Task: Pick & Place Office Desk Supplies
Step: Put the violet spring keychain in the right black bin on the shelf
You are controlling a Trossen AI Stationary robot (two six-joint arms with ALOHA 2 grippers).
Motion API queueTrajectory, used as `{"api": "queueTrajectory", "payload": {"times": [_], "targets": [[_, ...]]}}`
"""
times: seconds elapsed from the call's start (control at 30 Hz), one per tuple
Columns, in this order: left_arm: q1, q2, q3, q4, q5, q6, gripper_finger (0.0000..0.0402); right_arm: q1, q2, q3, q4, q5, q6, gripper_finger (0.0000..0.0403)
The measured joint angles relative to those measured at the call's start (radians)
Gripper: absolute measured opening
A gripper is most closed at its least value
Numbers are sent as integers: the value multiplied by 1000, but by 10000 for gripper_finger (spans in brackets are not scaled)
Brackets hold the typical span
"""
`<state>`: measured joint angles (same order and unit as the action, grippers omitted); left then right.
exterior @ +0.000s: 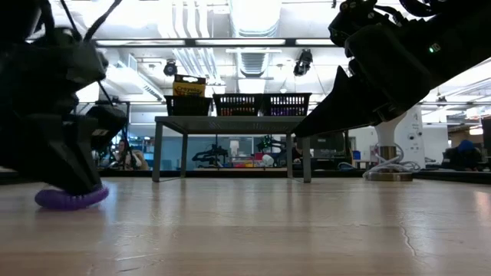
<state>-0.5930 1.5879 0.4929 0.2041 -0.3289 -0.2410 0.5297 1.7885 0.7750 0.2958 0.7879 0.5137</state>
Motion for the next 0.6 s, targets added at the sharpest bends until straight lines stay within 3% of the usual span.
{"api": "queueTrajectory", "payload": {"times": [0.27,0.6], "targets": [[26,2,13,227,-77,105,13,0,37,0,61,11,-26,73],[89,2,13,433,-129,215,10,-16,274,3,586,25,-224,93]]}}
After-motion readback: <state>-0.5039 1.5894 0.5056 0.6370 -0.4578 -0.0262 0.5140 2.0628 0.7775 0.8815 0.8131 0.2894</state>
